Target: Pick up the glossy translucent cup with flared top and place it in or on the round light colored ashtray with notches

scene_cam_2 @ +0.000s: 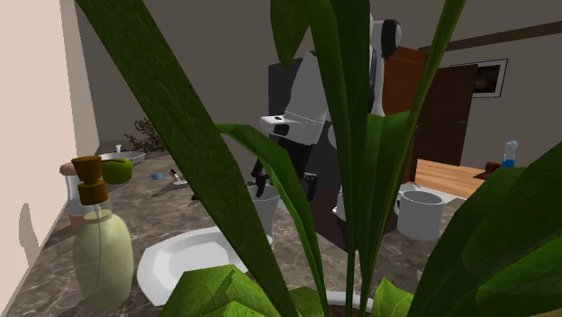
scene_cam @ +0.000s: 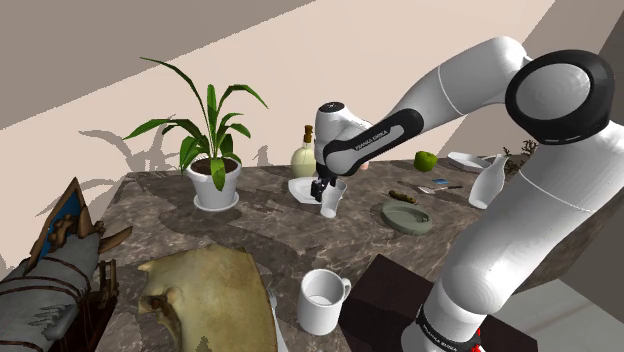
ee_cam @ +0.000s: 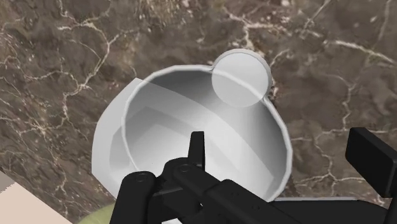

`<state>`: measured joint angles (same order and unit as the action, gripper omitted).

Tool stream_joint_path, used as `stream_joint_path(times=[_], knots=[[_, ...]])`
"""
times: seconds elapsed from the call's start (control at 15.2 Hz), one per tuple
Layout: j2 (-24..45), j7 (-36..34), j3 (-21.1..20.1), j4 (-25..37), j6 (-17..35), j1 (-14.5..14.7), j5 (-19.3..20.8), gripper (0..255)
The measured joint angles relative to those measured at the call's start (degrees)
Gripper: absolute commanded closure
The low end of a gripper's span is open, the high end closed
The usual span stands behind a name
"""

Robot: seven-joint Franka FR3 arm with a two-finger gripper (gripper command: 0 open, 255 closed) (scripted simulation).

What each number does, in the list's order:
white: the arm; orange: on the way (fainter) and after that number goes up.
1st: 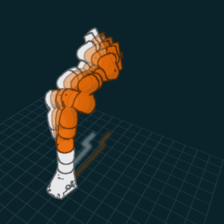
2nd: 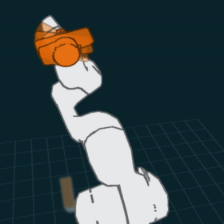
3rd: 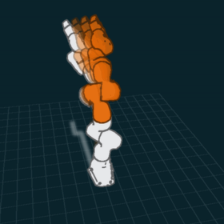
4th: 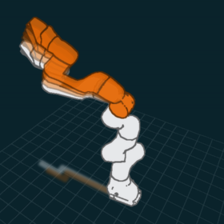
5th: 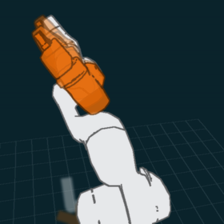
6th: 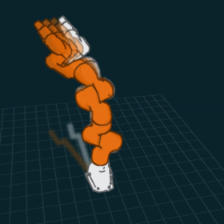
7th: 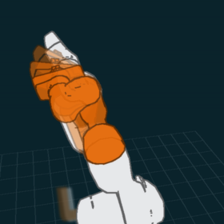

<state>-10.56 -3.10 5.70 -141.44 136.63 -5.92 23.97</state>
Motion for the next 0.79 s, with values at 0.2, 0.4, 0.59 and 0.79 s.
stream_joint_path(times=[0.2, 0.4, 0.59, 0.79], knots=[[0.0, 0.0, 0.0, 0.0, 0.0, 0.0, 0.0, 255], [0.1, 0.0, 0.0, 0.0, 0.1, 0.0, 0.0, 255], [0.1, 0.0, 0.0, 0.0, 0.0, 0.0, 0.0, 255], [0.1, 0.0, 0.0, 0.0, 0.0, 0.0, 0.0, 255]])
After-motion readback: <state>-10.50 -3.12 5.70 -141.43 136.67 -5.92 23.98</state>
